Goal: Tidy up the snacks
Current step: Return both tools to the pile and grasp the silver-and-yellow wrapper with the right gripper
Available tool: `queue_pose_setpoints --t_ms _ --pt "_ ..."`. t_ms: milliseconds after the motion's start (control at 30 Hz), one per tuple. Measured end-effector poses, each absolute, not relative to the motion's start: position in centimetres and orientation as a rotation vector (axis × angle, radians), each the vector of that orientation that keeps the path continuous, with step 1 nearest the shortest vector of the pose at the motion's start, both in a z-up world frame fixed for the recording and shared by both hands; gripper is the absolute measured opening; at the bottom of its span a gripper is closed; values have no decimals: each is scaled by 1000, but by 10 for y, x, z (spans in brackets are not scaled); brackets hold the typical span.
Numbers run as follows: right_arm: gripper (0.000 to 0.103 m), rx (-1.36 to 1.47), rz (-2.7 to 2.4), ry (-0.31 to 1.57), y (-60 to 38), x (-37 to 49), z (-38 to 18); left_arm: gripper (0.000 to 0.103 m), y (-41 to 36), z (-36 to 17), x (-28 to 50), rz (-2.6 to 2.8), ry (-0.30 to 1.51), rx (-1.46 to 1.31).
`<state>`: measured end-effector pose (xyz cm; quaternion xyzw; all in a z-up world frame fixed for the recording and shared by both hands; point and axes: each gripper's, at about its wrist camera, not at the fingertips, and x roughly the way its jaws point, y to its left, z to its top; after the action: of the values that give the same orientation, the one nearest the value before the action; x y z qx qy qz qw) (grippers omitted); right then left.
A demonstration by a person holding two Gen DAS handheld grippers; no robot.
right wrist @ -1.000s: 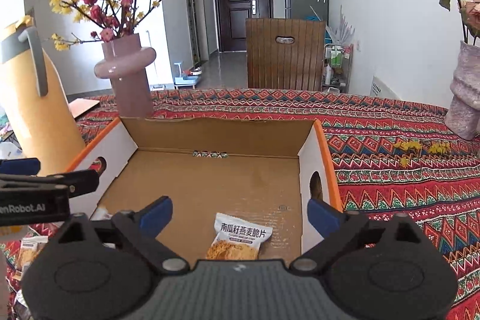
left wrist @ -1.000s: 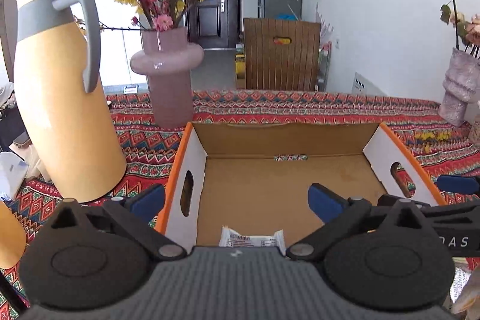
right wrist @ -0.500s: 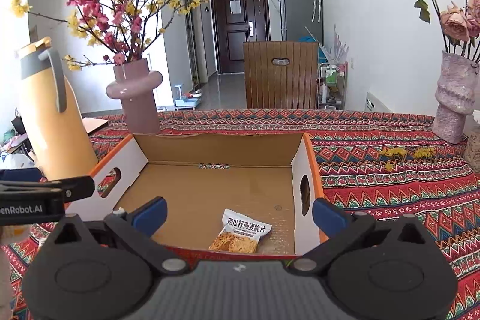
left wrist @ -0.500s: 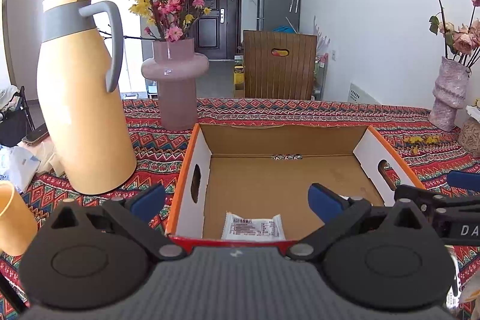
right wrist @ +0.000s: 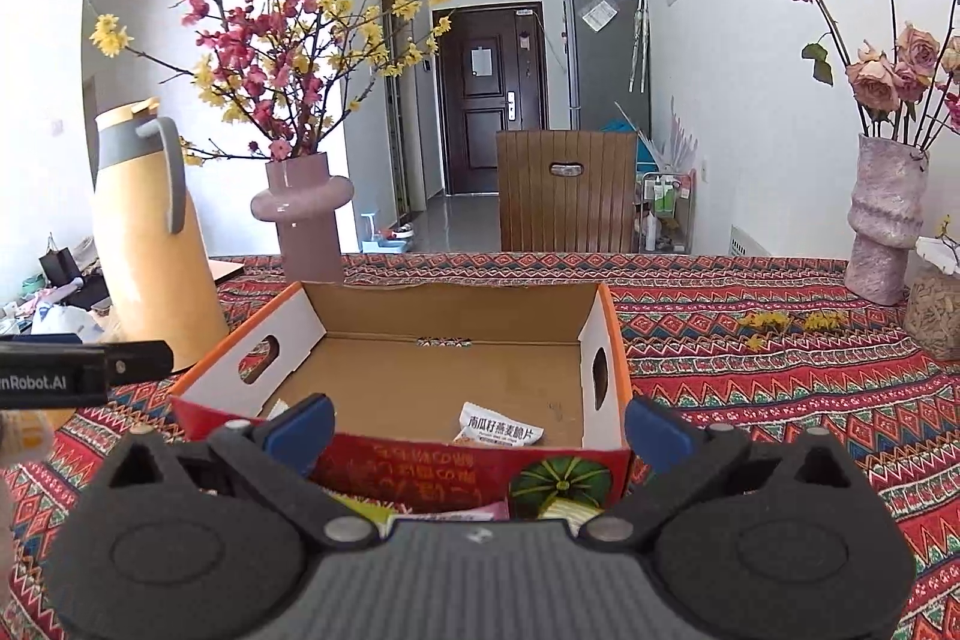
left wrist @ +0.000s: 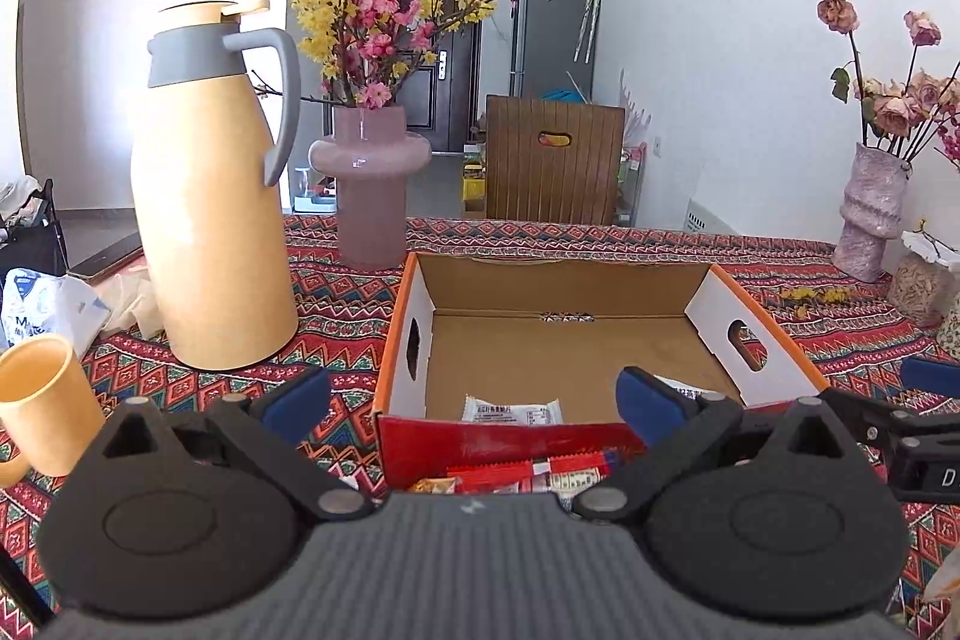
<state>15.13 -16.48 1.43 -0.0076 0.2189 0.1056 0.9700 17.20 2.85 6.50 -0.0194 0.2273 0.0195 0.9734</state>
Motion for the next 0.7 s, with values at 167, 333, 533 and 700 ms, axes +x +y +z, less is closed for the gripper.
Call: queue_pose_setpoints --t_ms 167,333,533,700 --pt "103 -30 196 446 -170 132 5 103 30 56 157 35 452 -41" --pt "103 -19 182 481 -177 118 -11 103 30 39 144 20 472 -24" --pt "103 -4 155 539 -187 105 -33 103 35 19 128 15 494 -30" --pt "103 20 140 572 -194 105 -44 103 41 10 120 21 514 -43"
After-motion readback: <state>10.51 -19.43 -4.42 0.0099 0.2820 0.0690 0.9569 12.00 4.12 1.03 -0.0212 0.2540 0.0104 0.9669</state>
